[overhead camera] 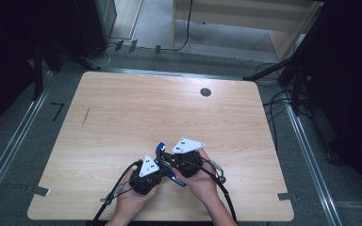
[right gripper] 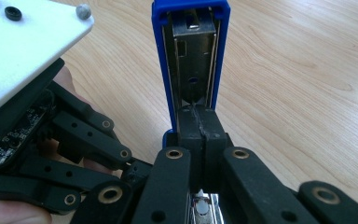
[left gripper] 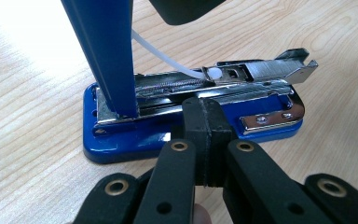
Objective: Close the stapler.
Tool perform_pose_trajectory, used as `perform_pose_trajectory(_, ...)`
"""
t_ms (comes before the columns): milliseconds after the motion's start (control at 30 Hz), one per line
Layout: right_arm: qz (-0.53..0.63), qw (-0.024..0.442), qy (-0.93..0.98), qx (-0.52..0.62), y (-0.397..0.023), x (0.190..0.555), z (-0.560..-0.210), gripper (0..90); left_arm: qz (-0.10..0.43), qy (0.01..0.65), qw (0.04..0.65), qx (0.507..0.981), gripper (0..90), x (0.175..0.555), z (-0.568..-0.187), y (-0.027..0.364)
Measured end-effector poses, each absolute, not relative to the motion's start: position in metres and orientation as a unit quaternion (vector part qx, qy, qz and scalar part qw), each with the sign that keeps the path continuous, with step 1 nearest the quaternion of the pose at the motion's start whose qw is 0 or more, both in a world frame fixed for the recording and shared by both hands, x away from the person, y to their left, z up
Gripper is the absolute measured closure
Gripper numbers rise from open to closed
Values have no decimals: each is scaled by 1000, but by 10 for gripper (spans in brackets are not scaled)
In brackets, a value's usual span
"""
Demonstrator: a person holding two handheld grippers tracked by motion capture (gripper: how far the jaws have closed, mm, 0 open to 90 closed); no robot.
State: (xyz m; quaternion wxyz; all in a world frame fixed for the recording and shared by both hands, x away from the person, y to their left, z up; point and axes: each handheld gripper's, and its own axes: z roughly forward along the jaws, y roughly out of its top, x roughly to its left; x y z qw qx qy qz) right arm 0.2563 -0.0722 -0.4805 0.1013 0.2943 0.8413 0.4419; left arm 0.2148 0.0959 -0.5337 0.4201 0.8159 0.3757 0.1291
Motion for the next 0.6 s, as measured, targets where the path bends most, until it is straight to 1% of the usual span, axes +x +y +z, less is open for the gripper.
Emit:
perform_pose_trajectory(333, 443, 104, 838, 303, -78, 257, -479, 900, 128, 377, 420, 815, 900, 215, -534, 96)
perform_pose_trajectory(600, 448, 118, 831, 309, -88, 262, -465, 900, 127, 377, 421, 815, 900, 215, -534, 96)
